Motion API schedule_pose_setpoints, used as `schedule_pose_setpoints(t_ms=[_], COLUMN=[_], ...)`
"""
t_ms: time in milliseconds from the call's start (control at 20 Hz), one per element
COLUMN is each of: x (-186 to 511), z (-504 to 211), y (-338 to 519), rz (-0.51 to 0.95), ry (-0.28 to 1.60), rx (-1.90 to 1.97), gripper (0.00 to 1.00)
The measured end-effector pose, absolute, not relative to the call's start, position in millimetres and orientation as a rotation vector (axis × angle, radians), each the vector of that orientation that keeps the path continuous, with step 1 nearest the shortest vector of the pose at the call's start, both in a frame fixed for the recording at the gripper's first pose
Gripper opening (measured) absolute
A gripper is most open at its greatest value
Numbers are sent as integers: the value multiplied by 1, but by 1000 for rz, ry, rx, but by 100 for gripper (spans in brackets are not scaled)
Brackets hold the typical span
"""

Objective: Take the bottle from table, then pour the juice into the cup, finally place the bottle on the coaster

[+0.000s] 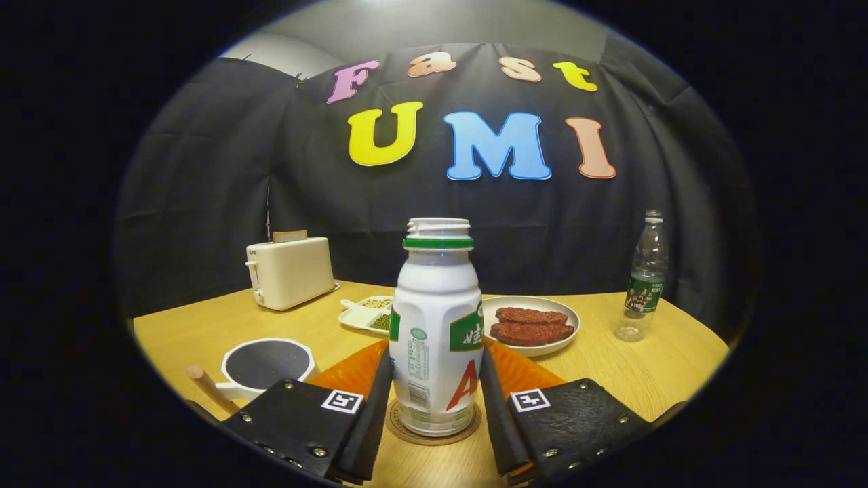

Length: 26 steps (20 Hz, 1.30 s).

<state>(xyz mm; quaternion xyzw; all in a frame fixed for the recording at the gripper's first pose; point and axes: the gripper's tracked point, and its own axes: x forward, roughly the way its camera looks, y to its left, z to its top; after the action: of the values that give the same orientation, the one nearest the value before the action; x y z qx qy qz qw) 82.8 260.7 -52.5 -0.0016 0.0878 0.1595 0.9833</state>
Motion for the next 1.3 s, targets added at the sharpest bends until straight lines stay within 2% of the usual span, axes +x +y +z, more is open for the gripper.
schedule_pose_setpoints(t_ms=[850, 1050, 1200, 1300], x=[80, 82, 82, 79], z=[-55, -66, -63, -64], y=[261, 262, 266, 267], rz=[329, 324, 335, 333], ry=[134, 169, 159, 157], rx=[11, 7, -13, -13], gripper=[65, 72, 81, 83])
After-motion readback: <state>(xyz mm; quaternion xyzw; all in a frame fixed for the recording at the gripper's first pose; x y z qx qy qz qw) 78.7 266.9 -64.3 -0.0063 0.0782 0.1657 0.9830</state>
